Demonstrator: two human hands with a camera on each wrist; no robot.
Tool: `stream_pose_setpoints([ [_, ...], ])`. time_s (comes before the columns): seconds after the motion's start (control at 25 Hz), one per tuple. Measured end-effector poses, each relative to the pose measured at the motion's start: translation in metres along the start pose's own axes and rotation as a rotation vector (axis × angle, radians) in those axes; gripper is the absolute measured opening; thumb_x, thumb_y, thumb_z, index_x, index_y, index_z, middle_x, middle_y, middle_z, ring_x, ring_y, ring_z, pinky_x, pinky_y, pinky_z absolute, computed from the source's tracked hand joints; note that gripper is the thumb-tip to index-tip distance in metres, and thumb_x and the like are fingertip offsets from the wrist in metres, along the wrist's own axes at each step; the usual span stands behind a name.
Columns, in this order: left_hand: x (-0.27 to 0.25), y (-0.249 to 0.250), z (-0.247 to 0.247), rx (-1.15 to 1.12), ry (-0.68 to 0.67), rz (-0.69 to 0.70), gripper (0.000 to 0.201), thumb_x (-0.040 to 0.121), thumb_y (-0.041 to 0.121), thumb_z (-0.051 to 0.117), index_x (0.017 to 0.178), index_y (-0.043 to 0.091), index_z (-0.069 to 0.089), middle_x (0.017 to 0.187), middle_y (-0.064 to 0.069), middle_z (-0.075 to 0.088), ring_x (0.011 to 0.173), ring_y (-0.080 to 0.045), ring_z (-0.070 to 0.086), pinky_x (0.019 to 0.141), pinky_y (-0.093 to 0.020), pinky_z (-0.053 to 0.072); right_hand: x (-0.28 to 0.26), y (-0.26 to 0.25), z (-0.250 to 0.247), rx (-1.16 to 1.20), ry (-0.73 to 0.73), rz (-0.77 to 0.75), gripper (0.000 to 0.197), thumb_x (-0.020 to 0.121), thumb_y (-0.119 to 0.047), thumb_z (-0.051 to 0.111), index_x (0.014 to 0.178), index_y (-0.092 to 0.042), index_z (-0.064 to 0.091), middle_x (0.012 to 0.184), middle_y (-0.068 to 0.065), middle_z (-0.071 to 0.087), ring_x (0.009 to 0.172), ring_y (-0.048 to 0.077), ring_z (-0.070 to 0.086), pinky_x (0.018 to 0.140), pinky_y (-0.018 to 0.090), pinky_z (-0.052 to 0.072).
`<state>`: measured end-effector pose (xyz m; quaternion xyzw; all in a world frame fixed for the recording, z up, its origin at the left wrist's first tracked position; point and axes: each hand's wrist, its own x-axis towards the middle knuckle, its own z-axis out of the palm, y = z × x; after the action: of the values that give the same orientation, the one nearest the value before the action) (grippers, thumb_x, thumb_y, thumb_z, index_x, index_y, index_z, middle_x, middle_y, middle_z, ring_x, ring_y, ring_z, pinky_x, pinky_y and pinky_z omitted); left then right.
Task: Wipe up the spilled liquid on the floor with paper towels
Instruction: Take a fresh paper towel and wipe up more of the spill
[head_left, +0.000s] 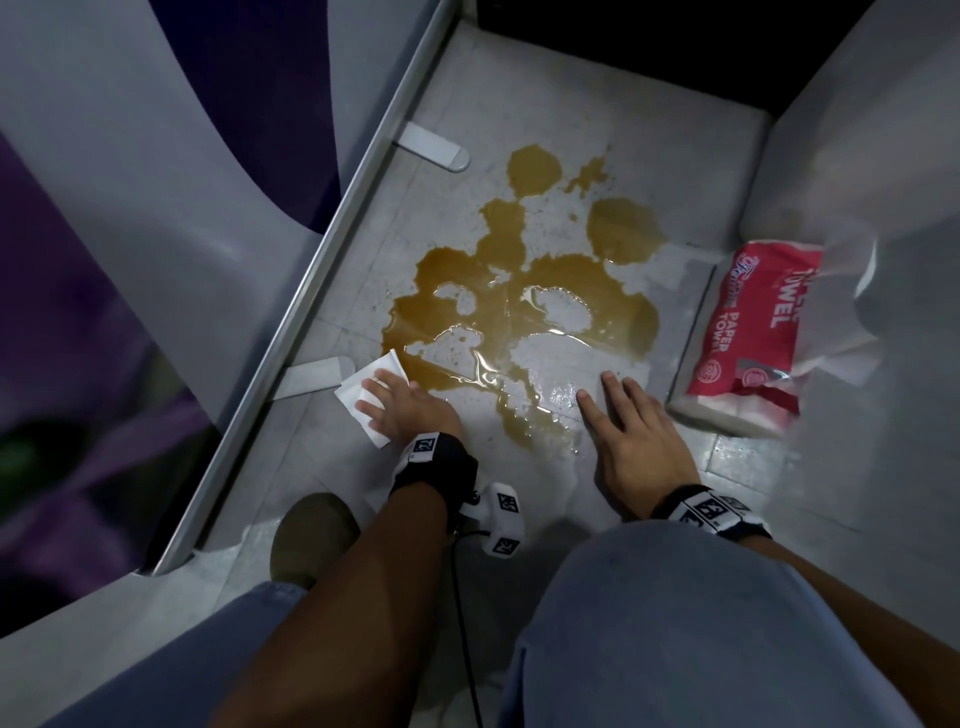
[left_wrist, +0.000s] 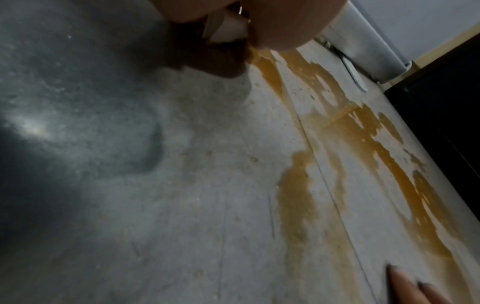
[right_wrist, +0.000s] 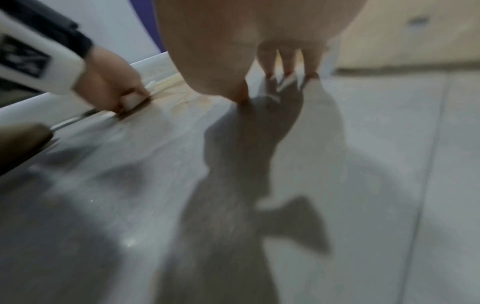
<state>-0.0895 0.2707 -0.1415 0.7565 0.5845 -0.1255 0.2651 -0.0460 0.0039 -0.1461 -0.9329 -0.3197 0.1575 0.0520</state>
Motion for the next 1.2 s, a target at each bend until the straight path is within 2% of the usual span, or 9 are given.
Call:
stream_pose_setpoints([
  [0.12, 0.001, 0.0, 0.003, 0.015, 0.03, 0.032, 0.054, 0.107, 0.022, 0.027, 0.156, 0.008, 0.009, 0.165, -0.01, 0.005, 0.149, -0.04, 0.001, 0.118, -0.051, 0.01, 0.002, 0.001, -0.002, -0.014, -0.08, -0.002, 0.073, 0.089, -0.02, 0.05, 0.157, -0.021, 0.025, 0.164, 0.019, 0.018, 0.149, 0.041, 0.02, 0.119, 0.054, 0.024],
  [0.4, -0.012, 0.002, 0.014, -0.019, 0.04, 0.098, 0.052, 0.107, 0.019, 0.025, 0.156, 0.009, 0.011, 0.165, -0.008, 0.007, 0.15, -0.039, 0.0, 0.119, -0.049, 0.006, 0.001, 0.002, -0.002, 0.062, -0.147, 0.002, 0.076, 0.094, -0.017, 0.042, 0.16, -0.028, 0.007, 0.167, 0.012, -0.004, 0.154, 0.033, -0.005, 0.121, 0.047, 0.001],
  [0.64, -0.037, -0.001, 0.028, 0.042, 0.007, 0.232, 0.053, 0.106, 0.019, 0.026, 0.157, 0.01, 0.011, 0.165, -0.009, 0.006, 0.15, -0.037, 0.001, 0.12, -0.05, 0.008, 0.004, -0.001, -0.012, 0.083, -0.199, 0.026, 0.072, 0.097, -0.017, 0.038, 0.16, -0.029, 0.005, 0.167, 0.011, -0.007, 0.154, 0.032, -0.006, 0.122, 0.046, 0.001],
  [0.72, -0.043, 0.0, 0.03, 0.049, -0.008, 0.243, 0.053, 0.106, 0.019, 0.025, 0.157, 0.011, 0.009, 0.165, -0.008, 0.006, 0.15, -0.037, 0.001, 0.119, -0.05, 0.008, 0.004, -0.002, -0.015, 0.091, -0.222, 0.031, 0.07, 0.098, -0.02, 0.035, 0.16, -0.029, 0.005, 0.167, 0.01, -0.008, 0.154, 0.032, -0.007, 0.122, 0.046, 0.0],
  [0.88, -0.061, 0.01, 0.039, 0.027, -0.048, 0.264, 0.054, 0.106, 0.019, 0.025, 0.157, 0.011, 0.009, 0.165, -0.008, 0.005, 0.15, -0.038, -0.001, 0.119, -0.05, 0.007, 0.005, -0.003, -0.02, 0.1, -0.268, 0.038, 0.069, 0.093, -0.032, 0.02, 0.16, -0.031, 0.001, 0.166, 0.008, -0.012, 0.154, 0.03, -0.01, 0.123, 0.046, -0.002],
  [1.2, -0.088, 0.025, 0.05, -0.02, -0.118, 0.264, 0.055, 0.106, 0.017, 0.025, 0.157, 0.013, 0.004, 0.165, -0.005, -0.002, 0.15, -0.035, -0.008, 0.12, -0.047, 0.0, 0.006, -0.005, -0.026, 0.11, -0.303, 0.043, 0.073, 0.089, -0.035, 0.019, 0.16, -0.031, 0.001, 0.166, 0.008, -0.012, 0.154, 0.029, -0.011, 0.123, 0.046, -0.002],
])
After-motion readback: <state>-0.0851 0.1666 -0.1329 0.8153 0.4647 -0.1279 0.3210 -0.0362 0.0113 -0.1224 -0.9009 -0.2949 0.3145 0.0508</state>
